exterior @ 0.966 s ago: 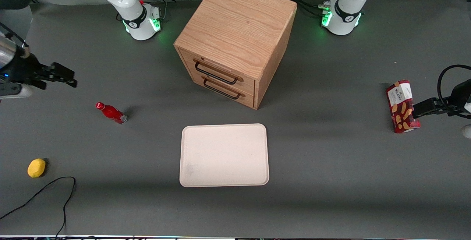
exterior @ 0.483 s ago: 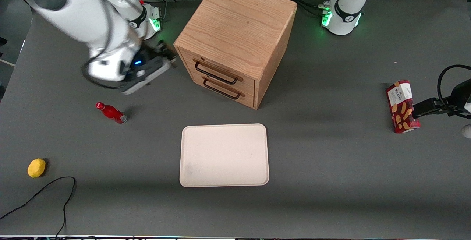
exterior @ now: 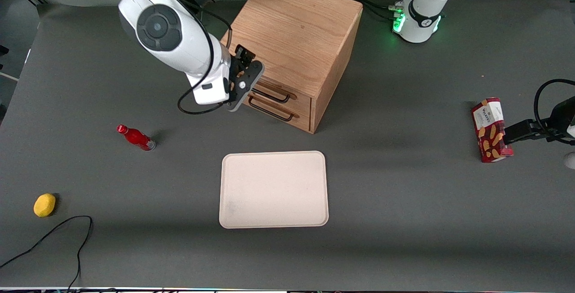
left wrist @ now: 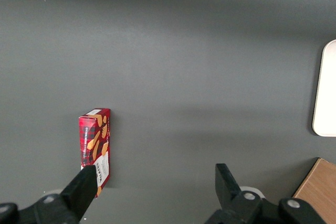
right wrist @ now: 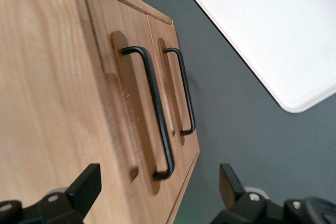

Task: Open upper drawer

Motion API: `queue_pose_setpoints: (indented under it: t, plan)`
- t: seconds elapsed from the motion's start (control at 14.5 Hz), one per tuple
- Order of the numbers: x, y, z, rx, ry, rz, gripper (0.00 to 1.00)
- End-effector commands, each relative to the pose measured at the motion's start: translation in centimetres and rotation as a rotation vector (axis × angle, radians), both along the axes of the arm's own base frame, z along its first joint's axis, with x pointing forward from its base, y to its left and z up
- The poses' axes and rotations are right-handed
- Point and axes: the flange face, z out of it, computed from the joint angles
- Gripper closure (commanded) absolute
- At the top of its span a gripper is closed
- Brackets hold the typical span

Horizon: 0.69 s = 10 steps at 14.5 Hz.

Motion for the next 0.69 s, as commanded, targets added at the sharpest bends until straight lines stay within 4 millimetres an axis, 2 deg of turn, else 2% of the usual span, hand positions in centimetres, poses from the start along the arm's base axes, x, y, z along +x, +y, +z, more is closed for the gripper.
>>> queue_pose_setpoints:
  t: [0.0,0.21,0.62]
  plan:
    - [-0.5,0.8,-3.5,0.013,-0.046,0.042,0.00]
    - [-0.7,1.1,-6.0,0.015,-0.058,0.042,0.00]
    - [-0.6,0.9,-8.6,-0.006,-0.078,0.079,0.00]
